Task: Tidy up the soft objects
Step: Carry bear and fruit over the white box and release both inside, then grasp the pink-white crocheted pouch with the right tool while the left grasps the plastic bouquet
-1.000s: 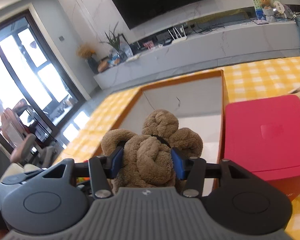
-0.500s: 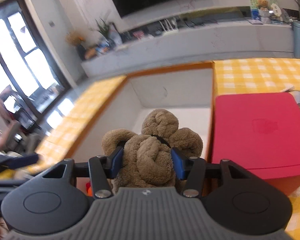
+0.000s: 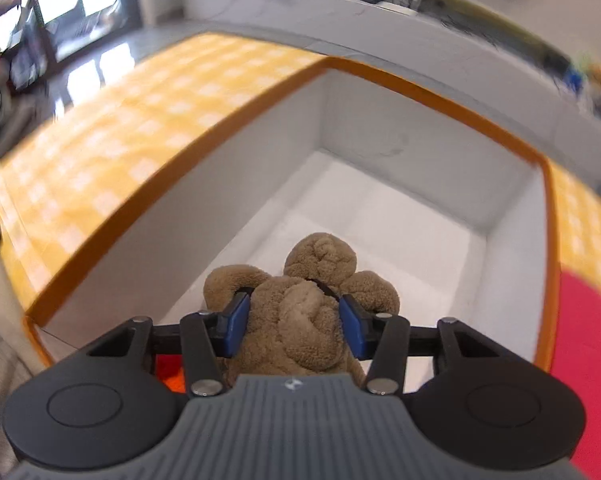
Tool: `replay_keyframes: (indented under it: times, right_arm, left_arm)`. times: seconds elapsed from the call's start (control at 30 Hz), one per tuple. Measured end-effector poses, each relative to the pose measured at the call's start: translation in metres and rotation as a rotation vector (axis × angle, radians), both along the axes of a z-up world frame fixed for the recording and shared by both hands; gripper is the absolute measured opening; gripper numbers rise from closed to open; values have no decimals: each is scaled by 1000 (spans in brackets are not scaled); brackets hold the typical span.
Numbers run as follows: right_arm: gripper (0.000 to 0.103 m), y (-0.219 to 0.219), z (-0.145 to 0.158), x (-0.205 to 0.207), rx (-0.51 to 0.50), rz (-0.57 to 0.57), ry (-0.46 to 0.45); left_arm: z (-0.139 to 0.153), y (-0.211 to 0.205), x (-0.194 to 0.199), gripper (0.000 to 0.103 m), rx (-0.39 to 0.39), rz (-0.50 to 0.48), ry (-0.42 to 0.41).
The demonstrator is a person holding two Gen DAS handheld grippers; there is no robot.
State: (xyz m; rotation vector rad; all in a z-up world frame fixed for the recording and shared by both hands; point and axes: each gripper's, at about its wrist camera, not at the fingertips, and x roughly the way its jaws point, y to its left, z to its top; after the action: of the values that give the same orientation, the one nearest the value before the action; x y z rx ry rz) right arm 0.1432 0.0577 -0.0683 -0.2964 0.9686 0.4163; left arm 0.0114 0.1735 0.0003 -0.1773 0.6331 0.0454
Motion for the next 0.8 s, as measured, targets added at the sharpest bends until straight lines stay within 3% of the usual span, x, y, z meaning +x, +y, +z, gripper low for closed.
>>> replay_keyframes:
  times: [0.07, 0.2, 0.27, 0.33, 0.37, 0.53, 0.7, 0.8]
  right_arm:
    - [48, 13, -3, 2, -70, 29, 11]
    - [54, 28, -6, 4, -48, 186, 108]
    - [68, 24, -1, 6, 35, 202, 115]
    - [89, 14, 3, 9, 117, 159, 133]
    - [91, 11, 7, 10, 138, 129, 125]
    - [92, -3, 37, -3, 202, 96, 11]
    - [98, -48, 96, -25, 288, 79, -158]
    - [100, -79, 129, -36, 271, 49, -275]
  left_arm:
    - [-2, 3, -1, 77, -33, 4, -11]
    - [-3, 3, -2, 77, -75, -8, -40]
    - [-2, 2, -5, 79, -78, -2, -74]
    - [0, 1, -8, 84, -76, 11, -103]
    - [1, 0, -10, 86, -74, 18, -116]
    - [14, -9, -16, 88, -42, 26, -160]
    - [39, -30, -18, 90, -29, 33, -219]
    - [59, -53, -6, 90, -23, 16, -211]
